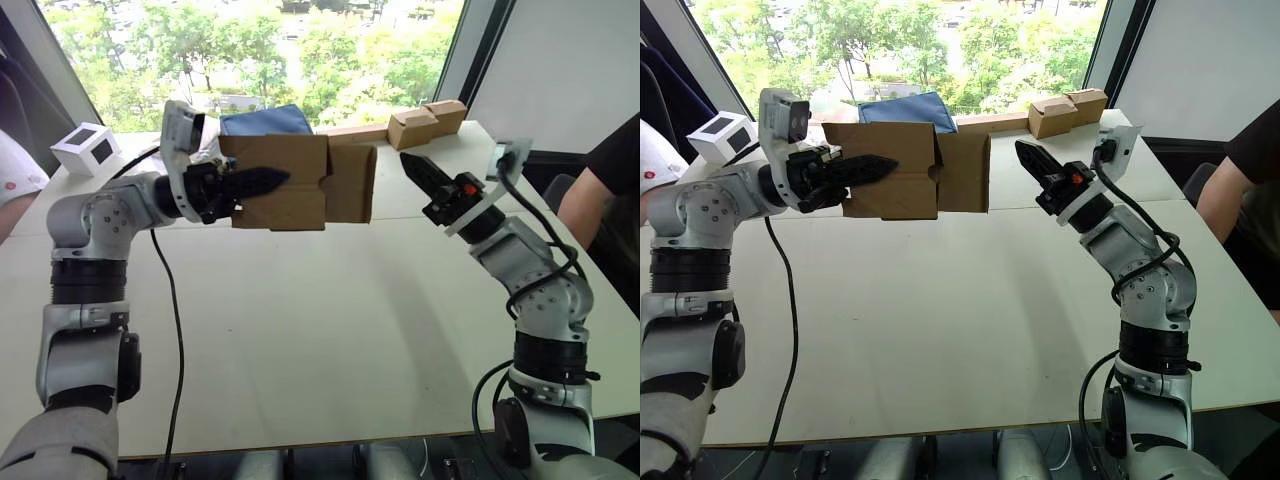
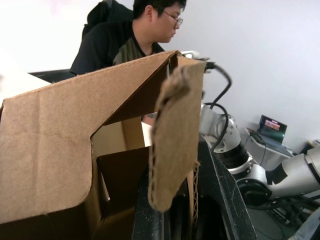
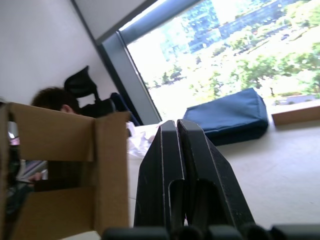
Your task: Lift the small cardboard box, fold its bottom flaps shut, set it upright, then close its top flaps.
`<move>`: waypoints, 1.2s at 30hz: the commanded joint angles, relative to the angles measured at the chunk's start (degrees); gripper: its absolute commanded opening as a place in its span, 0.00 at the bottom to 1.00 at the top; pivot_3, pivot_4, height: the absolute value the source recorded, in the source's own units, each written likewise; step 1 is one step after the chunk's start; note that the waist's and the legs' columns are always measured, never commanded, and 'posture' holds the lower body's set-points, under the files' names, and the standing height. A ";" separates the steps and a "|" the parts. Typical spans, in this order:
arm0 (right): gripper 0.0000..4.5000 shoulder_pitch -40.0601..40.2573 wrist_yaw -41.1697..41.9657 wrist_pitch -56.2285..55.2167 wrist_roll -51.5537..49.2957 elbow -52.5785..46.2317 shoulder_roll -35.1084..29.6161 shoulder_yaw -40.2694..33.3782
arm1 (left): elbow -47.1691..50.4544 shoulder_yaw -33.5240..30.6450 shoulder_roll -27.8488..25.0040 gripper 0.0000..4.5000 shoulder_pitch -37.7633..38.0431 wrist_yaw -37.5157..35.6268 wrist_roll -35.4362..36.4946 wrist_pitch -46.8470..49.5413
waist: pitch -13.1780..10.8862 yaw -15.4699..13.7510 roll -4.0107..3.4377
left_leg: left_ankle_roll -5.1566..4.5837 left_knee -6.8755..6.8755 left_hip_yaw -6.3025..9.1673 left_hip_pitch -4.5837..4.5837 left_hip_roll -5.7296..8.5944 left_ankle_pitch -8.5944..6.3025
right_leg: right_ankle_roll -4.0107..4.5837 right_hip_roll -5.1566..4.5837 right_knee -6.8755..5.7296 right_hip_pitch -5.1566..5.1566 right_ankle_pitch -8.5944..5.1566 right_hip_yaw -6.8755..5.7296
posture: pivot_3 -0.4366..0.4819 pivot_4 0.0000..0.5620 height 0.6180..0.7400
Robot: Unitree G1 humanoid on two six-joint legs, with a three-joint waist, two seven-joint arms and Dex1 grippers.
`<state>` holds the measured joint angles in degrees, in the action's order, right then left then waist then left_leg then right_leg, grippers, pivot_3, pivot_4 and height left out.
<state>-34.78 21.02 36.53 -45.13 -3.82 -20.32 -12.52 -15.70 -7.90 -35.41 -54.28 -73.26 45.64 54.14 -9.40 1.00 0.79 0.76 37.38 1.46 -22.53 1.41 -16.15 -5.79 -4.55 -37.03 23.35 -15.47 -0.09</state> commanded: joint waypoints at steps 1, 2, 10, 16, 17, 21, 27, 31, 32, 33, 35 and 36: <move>0.00 0.08 -0.25 -0.40 1.11 -1.65 2.83 2.15 | 0.51 -0.68 -0.60 0.00 -2.01 -0.40 0.25 -0.77 | 0.00 0.02 -0.01 | 0.00 0.00 0.00 0.00 -0.01 0.00 | 0.00 0.00 0.00 0.01 0.00 0.00 | 0.48 0.27 0.98; 0.00 0.81 0.14 0.08 0.61 -2.75 3.44 2.53 | 0.50 -0.71 -0.69 0.00 -2.00 -0.41 0.24 -0.73 | 0.00 0.03 0.00 | 0.01 -0.01 0.00 0.00 -0.01 0.00 | 0.00 0.01 -0.01 0.02 0.00 0.00 | 0.48 0.27 0.98; 0.00 7.16 0.75 3.88 -10.26 -12.87 10.25 2.59 | -0.62 -0.53 -0.85 0.00 -2.18 -0.28 -0.29 -0.99 | 0.00 -0.06 -0.01 | 0.00 0.03 0.03 0.00 0.00 0.00 | 0.00 0.00 -0.01 0.00 0.00 0.00 | 0.48 0.27 0.98; 0.00 8.59 -2.84 3.71 -18.20 -13.33 16.12 0.44 | -2.39 -0.15 -0.55 0.00 -2.50 -0.63 -0.97 -1.79 | 0.00 -0.08 -0.01 | 0.01 0.02 0.03 0.00 -0.01 0.00 | 0.00 0.01 -0.01 0.01 0.00 0.00 | 0.48 0.27 0.98; 0.00 8.75 -3.27 3.64 -19.33 -13.35 16.89 0.21 | -2.64 -0.12 -0.48 0.00 -2.59 -0.70 -1.04 -1.89 | 0.00 -0.05 -0.01 | 0.00 0.01 0.03 0.00 -0.01 0.00 | 0.00 0.01 -0.01 0.01 0.00 0.00 | 0.48 0.27 0.98; 0.00 10.11 -3.90 3.65 -20.68 -14.12 18.29 1.22 | -2.59 -0.10 -0.15 0.00 -2.57 -0.78 -1.09 -1.80 | -0.01 -0.05 -0.01 | 0.00 0.00 0.03 0.00 -0.01 0.00 | 0.00 0.01 -0.02 0.01 0.00 0.00 | 0.48 0.27 0.98; 0.26 10.56 -3.58 2.88 -22.66 -12.50 21.08 1.72 | -2.87 0.08 0.17 0.00 -2.68 -0.57 -1.52 -1.93 | 0.00 0.05 -0.01 | 0.00 0.00 0.03 0.00 -0.01 0.00 | 0.00 0.02 -0.02 0.02 0.00 0.00 | 0.48 0.27 0.98; 0.54 10.90 -3.39 3.15 -25.24 -11.64 22.94 1.75 | -3.39 -0.04 -0.05 0.00 -3.22 -0.67 -1.82 -1.95 | -0.01 0.02 -0.01 | 0.00 0.00 0.03 0.00 -0.01 0.00 | 0.00 0.02 -0.03 0.02 0.00 0.01 | 0.48 0.27 0.98; 0.54 11.06 -3.38 3.08 -25.94 -11.47 23.50 1.79 | -3.43 -0.09 -0.08 0.00 -3.31 -0.67 -1.89 -1.97 | -0.01 0.01 -0.01 | 0.01 0.00 0.03 0.00 -0.01 0.00 | 0.00 0.02 -0.03 0.02 0.00 0.00 | 0.48 0.27 0.98; 0.54 11.17 -3.39 2.94 -26.41 -11.29 23.90 1.81 | -3.50 -0.12 -0.08 0.00 -3.40 -0.66 -1.95 -1.97 | -0.01 0.02 -0.01 | 0.00 0.00 0.03 0.00 -0.01 0.00 | 0.00 0.02 -0.03 0.02 0.00 0.00 | 0.48 0.27 0.98; 0.54 11.42 -3.66 2.47 -27.35 -10.94 25.09 1.73 | -3.47 -0.26 -0.10 0.00 -3.45 -0.61 -1.98 -1.90 | 0.00 0.07 -0.01 | 0.00 0.00 0.03 0.00 -0.01 0.00 | 0.00 0.02 -0.03 0.02 0.00 0.00 | 0.48 0.27 0.98; 0.54 11.50 -3.84 2.23 -27.97 -10.81 25.71 1.63 | -3.43 -0.34 -0.10 0.00 -3.44 -0.56 -1.96 -1.86 | 0.00 0.09 -0.01 | 0.00 0.00 0.03 0.00 -0.01 0.00 | 0.00 0.02 -0.03 0.02 0.00 0.01 | 0.48 0.27 0.98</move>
<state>-23.12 17.01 39.84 -70.70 -13.61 4.22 -10.80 -19.74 -7.50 -34.83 -56.18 -73.52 43.50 53.01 -9.41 1.09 0.78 0.76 37.37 1.49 -22.53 1.40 -16.15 -5.79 -4.52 -37.05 23.37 -15.47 -0.09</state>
